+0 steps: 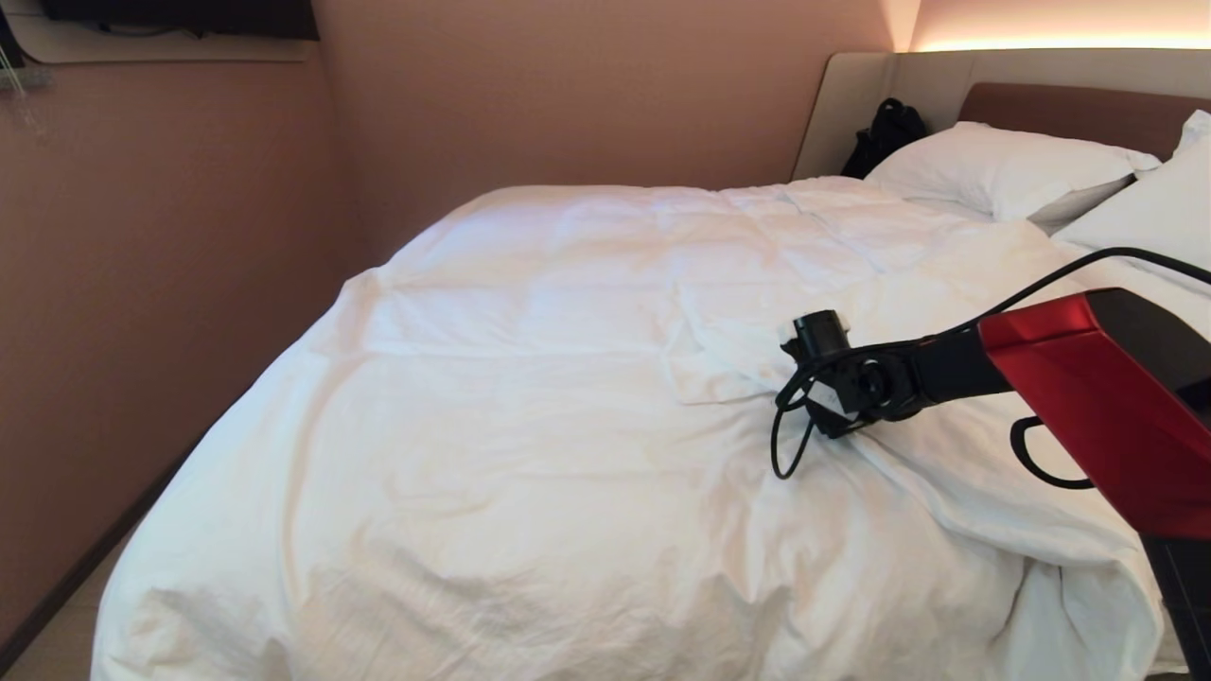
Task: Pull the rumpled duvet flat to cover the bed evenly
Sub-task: Flatten the corners of the folded blanket
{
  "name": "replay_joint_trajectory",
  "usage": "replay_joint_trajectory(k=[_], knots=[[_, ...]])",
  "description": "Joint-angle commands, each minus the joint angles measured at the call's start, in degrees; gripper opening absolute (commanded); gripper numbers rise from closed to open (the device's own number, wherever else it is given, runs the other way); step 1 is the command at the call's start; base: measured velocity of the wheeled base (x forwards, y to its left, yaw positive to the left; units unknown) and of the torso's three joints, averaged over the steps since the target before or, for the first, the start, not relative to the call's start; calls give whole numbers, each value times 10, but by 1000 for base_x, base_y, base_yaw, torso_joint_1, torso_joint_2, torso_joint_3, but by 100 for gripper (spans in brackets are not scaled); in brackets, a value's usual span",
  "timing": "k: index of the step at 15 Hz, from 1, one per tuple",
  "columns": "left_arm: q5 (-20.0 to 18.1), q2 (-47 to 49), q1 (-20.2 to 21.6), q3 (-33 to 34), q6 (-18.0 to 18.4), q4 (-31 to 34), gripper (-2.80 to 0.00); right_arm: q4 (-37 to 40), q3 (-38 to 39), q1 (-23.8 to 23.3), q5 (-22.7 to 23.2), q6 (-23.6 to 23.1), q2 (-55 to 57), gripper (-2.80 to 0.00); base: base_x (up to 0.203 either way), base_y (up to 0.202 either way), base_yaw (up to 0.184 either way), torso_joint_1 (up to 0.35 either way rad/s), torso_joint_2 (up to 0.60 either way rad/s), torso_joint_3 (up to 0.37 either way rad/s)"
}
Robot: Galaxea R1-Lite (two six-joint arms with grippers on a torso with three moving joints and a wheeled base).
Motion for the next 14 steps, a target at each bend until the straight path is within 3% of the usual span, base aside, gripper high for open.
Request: replay_joint_trajectory(k=[1, 14], knots=[[0, 0, 0, 0, 0, 0, -280, 1, -3, -9, -7, 0, 3, 0, 0, 0, 0, 0, 0, 0], [0, 0, 0, 0, 0, 0, -280, 1, -2, -23, -1, 12, 2, 0, 0, 0, 0, 0, 0, 0]])
